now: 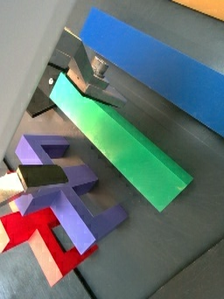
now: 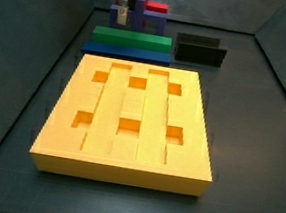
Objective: Pick up the green object. Move up. Move to above the board. Insert the green object.
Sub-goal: Pick up the green object.
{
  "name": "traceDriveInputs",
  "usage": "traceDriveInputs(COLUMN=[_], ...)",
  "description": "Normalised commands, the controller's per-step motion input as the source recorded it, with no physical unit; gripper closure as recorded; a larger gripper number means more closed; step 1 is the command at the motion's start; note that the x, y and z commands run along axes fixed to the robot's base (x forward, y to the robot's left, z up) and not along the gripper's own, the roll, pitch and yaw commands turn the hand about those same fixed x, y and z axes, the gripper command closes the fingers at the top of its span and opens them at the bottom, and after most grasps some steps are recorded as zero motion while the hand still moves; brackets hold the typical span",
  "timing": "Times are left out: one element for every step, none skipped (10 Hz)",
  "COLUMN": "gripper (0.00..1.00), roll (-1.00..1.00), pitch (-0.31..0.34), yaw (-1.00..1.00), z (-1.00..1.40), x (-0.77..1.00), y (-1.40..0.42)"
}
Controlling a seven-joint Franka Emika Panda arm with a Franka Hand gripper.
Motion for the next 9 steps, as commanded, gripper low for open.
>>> traceDriveInputs(gripper=[0.00,0.00,0.00,0.00,0.00,0.00,0.00,0.00,0.00], roll=[0.00,0.00,0.01,0.03,0.05,0.06,0.06,0.03,0.01], pitch=[-0.003,-0.009,-0.020,-0.066,-0.096,-0.123,-0.130,-0.090,-0.051], yaw=[0.02,0.00,0.00,0.00,0.00,0.00,0.01,0.00,0.01], z=[0.00,-0.01,-0.10,-0.23,-0.31,-0.39,-0.42,-0.43,-0.37], x=[-0.05,-0.18,-0.22,-0.25,-0.30,-0.33,-0.29,-0.19,-0.08], y=[0.00,0.00,0.00,0.00,0.00,0.00,0.00,0.01,0.07])
